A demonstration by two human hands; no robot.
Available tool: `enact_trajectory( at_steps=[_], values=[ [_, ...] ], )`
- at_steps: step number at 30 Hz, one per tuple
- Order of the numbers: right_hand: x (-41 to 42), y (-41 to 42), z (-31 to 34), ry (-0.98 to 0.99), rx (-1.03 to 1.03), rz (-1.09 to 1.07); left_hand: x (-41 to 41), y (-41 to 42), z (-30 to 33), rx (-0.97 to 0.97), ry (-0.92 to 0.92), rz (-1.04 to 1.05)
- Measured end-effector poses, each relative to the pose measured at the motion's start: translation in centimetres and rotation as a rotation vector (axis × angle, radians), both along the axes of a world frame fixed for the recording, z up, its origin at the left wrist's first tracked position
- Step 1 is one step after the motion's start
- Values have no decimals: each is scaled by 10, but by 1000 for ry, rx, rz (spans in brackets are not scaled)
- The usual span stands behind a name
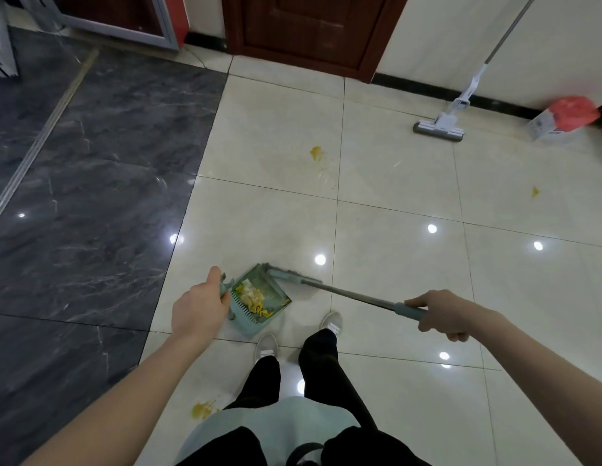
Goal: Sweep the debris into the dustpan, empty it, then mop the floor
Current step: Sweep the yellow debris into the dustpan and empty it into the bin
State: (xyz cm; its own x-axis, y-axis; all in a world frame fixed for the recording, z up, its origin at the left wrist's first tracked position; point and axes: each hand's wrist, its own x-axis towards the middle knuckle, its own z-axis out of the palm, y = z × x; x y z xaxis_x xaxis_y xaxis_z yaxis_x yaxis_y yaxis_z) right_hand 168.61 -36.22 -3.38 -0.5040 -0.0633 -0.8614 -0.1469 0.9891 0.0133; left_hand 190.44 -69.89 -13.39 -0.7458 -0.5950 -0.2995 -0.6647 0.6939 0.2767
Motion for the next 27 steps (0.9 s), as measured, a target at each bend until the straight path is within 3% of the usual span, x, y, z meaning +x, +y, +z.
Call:
enact_trajectory(
  at_steps=[7, 14, 21, 27],
  values=[
    [38, -5, -41, -132, -136, -378, 6, 10, -3, 48, 13, -51],
    [84, -28, -62, -369, -260, -607, 11, 24, -7, 51, 35, -56],
    [42, -12, -23, -355, -312, -624, 11, 19, -7, 37, 15, -36],
    [39, -31, -16, -143, -244, -386, 13, 14, -7, 29, 14, -31]
  ],
)
